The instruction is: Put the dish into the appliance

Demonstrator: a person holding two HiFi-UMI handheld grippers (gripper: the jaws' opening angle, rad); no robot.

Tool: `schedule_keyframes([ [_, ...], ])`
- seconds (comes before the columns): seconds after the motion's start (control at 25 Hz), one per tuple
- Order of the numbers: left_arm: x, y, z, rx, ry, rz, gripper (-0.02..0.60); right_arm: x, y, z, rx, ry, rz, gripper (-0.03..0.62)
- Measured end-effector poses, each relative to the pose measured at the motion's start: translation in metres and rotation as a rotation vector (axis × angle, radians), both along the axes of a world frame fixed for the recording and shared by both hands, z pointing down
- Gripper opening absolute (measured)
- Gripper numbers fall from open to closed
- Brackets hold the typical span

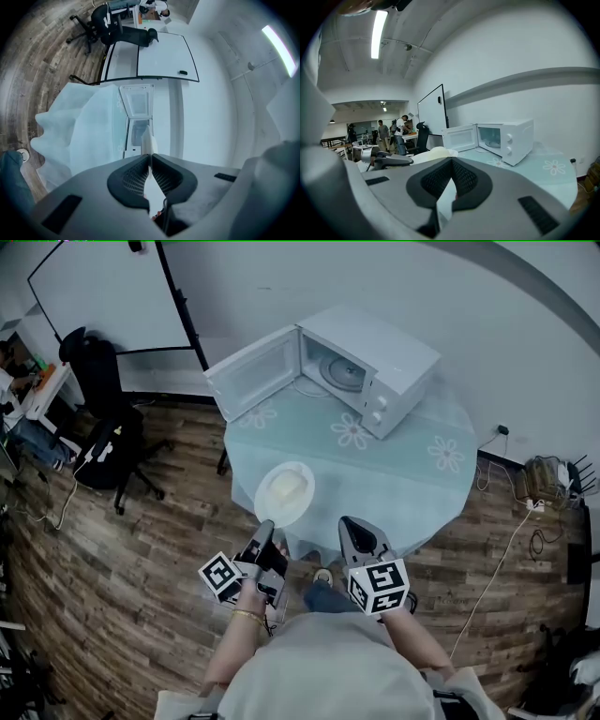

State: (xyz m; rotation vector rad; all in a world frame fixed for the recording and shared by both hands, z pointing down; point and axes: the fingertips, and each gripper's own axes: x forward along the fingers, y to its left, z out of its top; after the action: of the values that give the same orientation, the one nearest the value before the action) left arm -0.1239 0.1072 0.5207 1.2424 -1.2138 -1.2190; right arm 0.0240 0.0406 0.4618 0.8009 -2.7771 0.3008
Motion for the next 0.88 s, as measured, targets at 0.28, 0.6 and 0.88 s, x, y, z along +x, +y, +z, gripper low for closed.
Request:
schedule_keyframes([
  [0.28, -0.027, -0.08, -0.003, 0.011, -0.001, -0.01, 0.026, -0.016, -0.075, 0.002, -0.002, 0.002, 0.001, 0.005],
  [0.6, -0.045, -0.149, -0.001, 0.01, -0.007, -0.011, 0.028, -0.033, -0.132, 0.003, 0.001, -0.002, -0.02, 0.005],
  [0.88, -0.066, -0.203, 0.004, 0.002, 0.001, 0.029, 0.029, -0.049, -0.164, 0.011, -0.014, 0.005, 0.003, 0.005],
])
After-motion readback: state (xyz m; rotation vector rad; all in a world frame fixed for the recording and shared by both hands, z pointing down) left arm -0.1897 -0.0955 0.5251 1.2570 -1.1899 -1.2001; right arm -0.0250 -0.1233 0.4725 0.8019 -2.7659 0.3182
